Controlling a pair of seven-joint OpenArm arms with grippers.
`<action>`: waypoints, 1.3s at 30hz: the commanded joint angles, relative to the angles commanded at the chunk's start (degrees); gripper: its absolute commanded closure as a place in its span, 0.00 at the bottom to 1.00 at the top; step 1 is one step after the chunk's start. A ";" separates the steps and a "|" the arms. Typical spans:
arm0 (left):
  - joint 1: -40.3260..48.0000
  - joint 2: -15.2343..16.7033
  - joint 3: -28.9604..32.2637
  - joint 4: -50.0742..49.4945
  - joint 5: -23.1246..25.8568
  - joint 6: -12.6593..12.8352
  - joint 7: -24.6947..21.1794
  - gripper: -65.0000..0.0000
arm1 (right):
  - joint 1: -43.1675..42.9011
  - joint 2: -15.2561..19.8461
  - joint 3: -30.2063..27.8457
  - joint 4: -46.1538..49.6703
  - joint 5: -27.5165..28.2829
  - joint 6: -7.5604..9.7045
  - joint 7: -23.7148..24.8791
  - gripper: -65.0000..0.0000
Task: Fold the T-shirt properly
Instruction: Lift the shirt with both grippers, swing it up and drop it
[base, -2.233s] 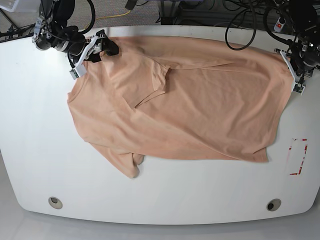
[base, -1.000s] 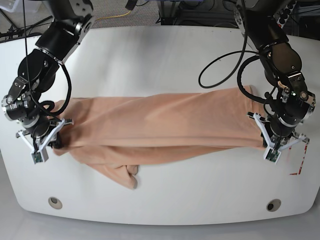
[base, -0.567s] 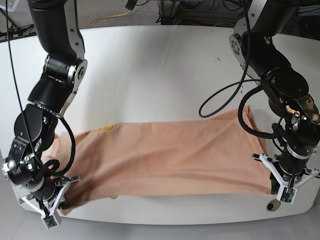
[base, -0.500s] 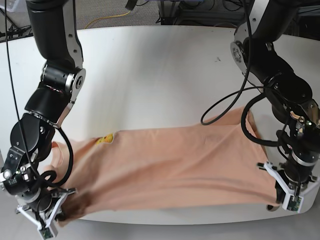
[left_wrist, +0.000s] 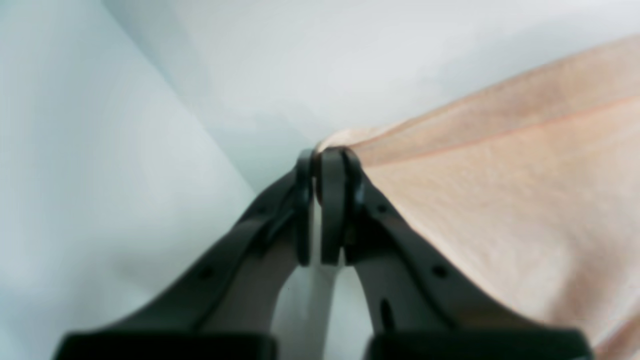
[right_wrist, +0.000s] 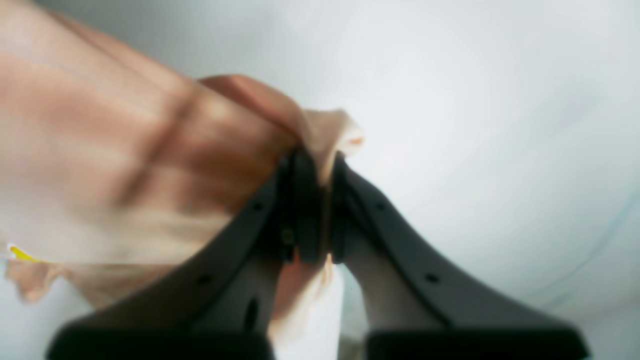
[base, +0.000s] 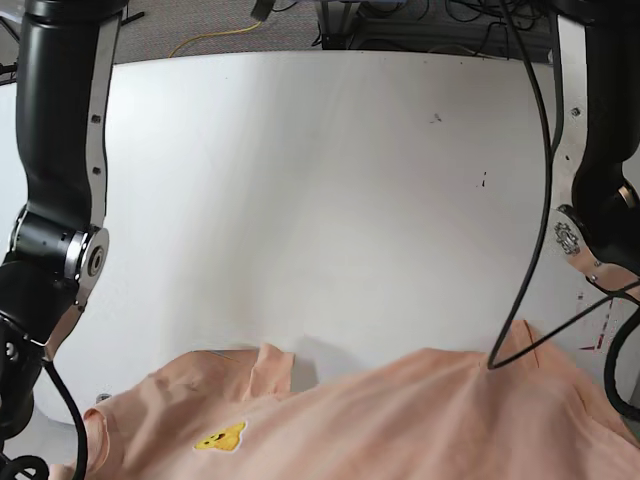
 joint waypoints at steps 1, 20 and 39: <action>0.09 0.00 0.35 0.09 0.00 -0.66 0.00 0.99 | 0.00 0.00 -0.09 0.62 0.00 0.00 0.00 1.00; 27.78 -1.23 0.09 10.46 0.09 -0.66 1.93 0.99 | -38.36 -3.52 12.13 23.38 0.00 0.00 -6.42 1.00; 63.74 1.49 -13.71 11.78 0.00 -0.66 11.60 0.99 | -73.26 -5.98 26.29 28.66 23.82 0.00 -9.14 1.00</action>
